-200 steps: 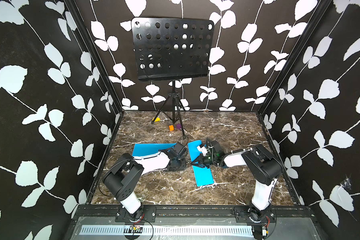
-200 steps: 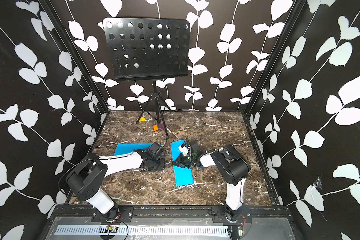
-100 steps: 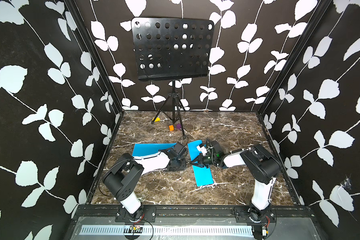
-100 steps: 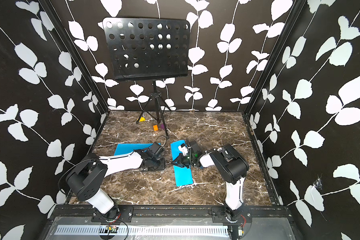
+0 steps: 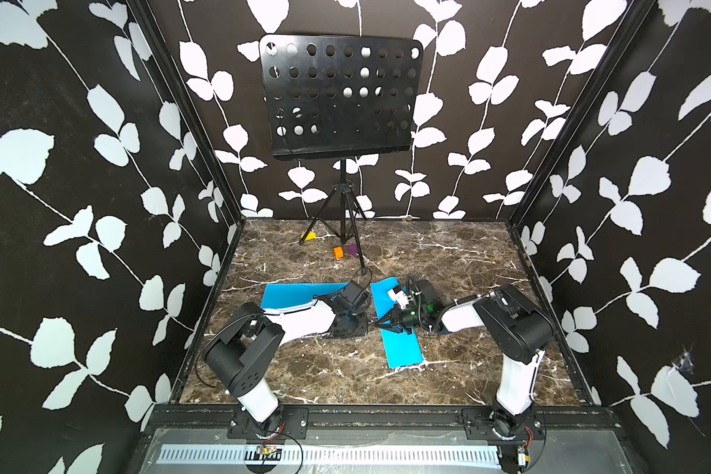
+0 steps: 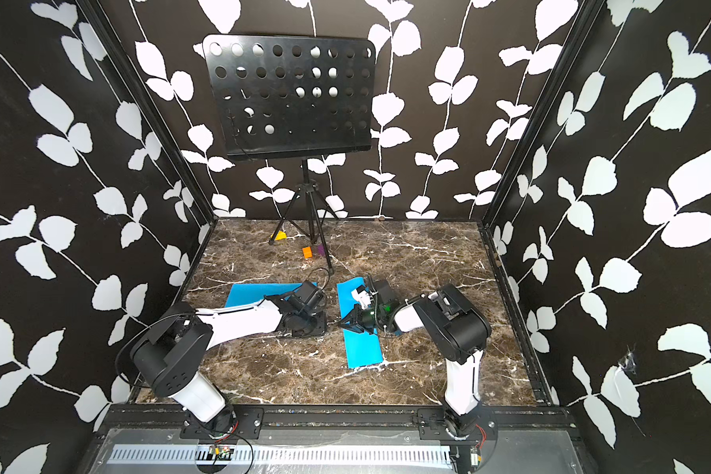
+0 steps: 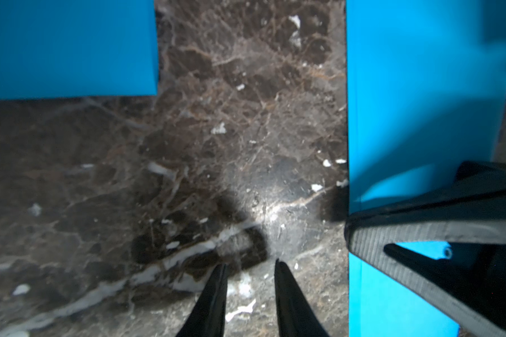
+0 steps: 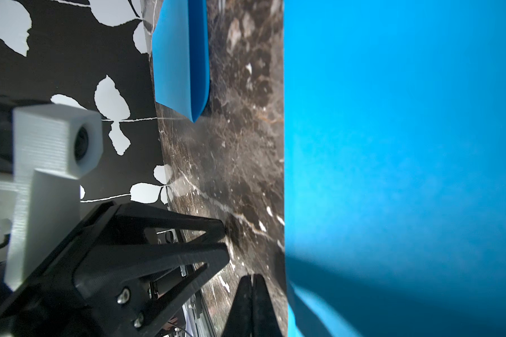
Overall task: Fold the rectangular paper in half along the long edge
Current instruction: Fold the paper at the center of the board.
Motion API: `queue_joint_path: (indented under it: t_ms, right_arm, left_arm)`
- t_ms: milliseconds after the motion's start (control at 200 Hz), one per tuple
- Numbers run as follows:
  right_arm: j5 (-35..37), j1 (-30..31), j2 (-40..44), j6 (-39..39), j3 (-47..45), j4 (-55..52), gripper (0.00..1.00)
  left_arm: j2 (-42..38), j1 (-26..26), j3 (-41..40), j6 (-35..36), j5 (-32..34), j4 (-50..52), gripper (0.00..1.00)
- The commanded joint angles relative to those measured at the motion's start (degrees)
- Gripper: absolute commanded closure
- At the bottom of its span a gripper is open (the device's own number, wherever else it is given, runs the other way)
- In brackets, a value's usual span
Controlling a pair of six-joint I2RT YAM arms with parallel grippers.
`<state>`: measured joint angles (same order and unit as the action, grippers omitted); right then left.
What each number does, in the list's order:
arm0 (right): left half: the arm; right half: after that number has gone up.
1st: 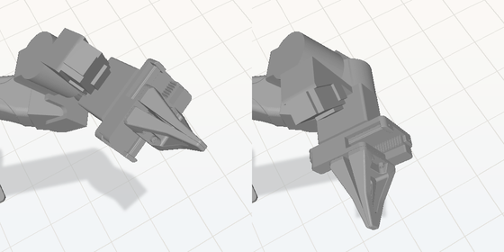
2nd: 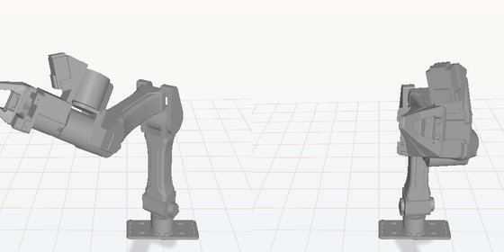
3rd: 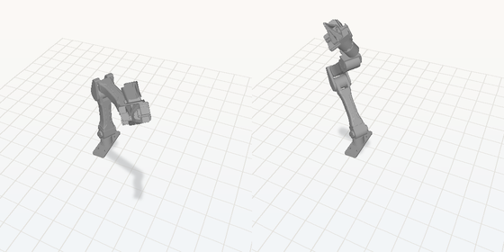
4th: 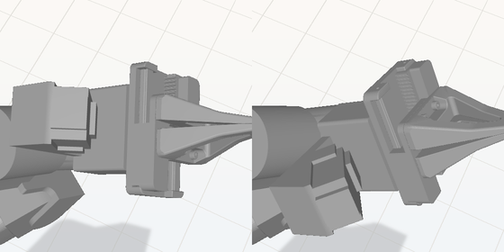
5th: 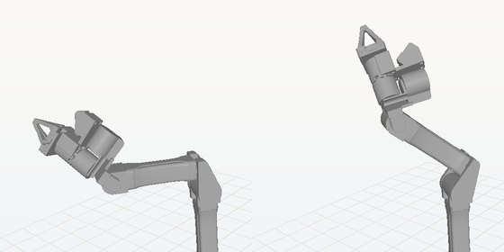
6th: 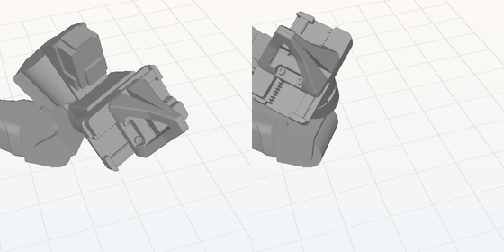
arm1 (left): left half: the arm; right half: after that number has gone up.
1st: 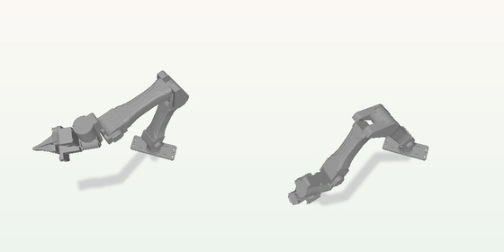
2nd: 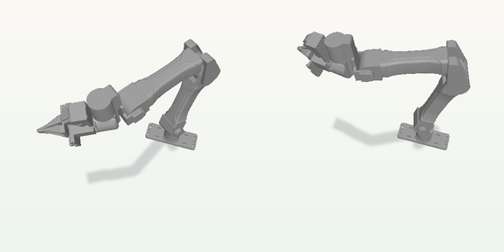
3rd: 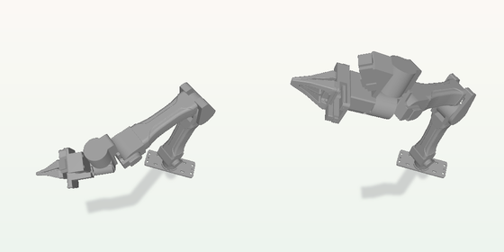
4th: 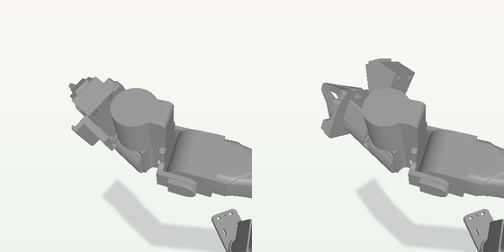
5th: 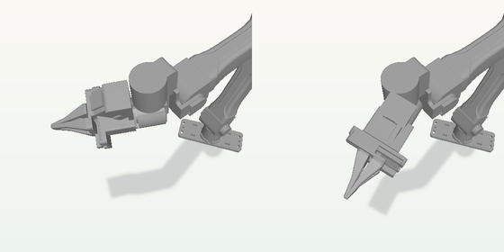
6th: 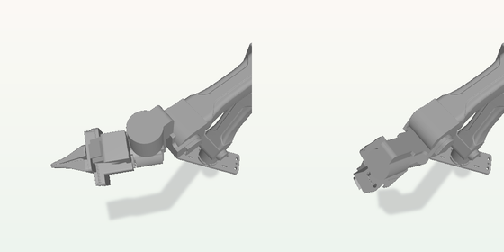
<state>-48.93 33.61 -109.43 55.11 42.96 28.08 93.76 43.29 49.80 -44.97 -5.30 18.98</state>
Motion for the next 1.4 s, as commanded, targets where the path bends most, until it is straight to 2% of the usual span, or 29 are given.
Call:
queue_joint_path:
  t_ms: [0, 355, 1395]
  right_arm:
    - [-0.9, 0.4, 1.3, 0.8, -0.8, 1.6, 0.95]
    - [-1.3, 1.1, -0.3, 3.6, -0.2, 6.1, 0.95]
    - [-1.2, 1.8, -2.1, 4.3, -0.5, 7.7, 0.95]
  left_arm:
    - [0.4, -0.3, 1.0, 0.8, 0.0, 0.4, 0.69]
    - [0.4, -0.3, 0.9, 0.8, 0.0, 0.6, 0.69]
    - [0.0, -0.3, 0.8, 0.5, 0.3, 0.8, 0.69]
